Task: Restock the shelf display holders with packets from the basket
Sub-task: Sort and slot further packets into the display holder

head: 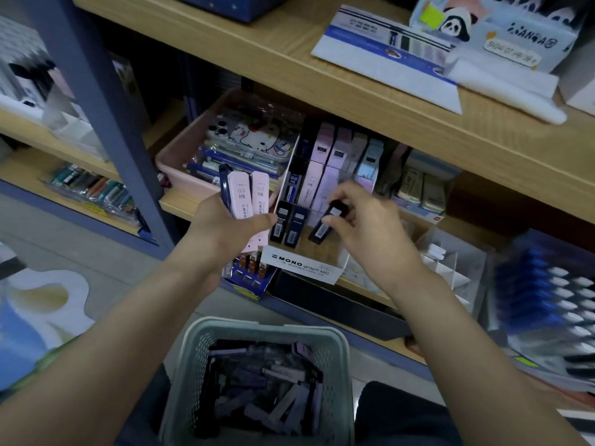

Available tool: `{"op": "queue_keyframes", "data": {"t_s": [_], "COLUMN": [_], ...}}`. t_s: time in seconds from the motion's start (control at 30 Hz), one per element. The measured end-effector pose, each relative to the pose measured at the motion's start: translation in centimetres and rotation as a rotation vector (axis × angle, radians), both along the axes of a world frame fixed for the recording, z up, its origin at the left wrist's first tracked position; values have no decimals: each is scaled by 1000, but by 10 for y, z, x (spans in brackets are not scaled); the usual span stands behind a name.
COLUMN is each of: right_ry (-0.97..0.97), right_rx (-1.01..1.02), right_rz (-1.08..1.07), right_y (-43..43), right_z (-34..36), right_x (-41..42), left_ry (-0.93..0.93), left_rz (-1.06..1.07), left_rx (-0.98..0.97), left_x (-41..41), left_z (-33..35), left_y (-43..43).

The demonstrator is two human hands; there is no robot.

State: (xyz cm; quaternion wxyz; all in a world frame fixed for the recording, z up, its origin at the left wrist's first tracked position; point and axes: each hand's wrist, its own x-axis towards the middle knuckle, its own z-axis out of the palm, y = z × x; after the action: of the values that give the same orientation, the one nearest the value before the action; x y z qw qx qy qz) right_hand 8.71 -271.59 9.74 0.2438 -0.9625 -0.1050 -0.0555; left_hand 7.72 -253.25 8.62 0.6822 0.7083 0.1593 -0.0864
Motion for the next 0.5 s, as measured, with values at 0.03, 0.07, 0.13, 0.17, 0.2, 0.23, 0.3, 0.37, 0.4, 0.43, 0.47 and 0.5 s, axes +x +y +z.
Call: {"op": "queue_keyframes", "data": {"t_s": [0.03, 0.07, 0.13, 0.17, 0.2, 0.23, 0.3, 0.37, 0.4, 0.43, 0.47, 0.5], "right_ry": [5, 7, 15, 17, 13, 9, 39, 66, 70, 73, 79, 86], "right_rx": [-16, -28, -59, -77, -83, -72, -8, 17, 11, 3, -8, -19], "right_rz": [22, 43, 54, 47, 37, 24, -14, -25, -22, -18, -16, -14], "right_y": [3, 5, 9, 10, 11, 12, 10, 9, 8, 7, 7, 7], "right_z": [-5, -10, -17, -18, -18, -17, -14, -11, -11, -12, -13, -15], "right_x": [-1, 0, 2, 3, 4, 5, 6, 4, 4, 4, 5, 5], "left_ry": [3, 5, 11, 15, 19, 24, 30, 31, 29, 28, 28, 27], "left_rz": [1, 1, 0, -3, -4, -4, -2, -6, -11, -16, -20, -24], "left_rx": [-5, -7, -5, -5, -8, -16, -27, -30, -29, -27, -25, -25], "left_x": [0, -1, -1, -1, -1, -2, -2, -3, -4, -4, -4, -4], "left_z": [0, 1, 0, 0, 0, 0, 1, 1, 1, 1, 1, 2], "left_y": [1, 1, 0, 0, -1, -2, -3, -4, -4, -4, -4, -4]}}
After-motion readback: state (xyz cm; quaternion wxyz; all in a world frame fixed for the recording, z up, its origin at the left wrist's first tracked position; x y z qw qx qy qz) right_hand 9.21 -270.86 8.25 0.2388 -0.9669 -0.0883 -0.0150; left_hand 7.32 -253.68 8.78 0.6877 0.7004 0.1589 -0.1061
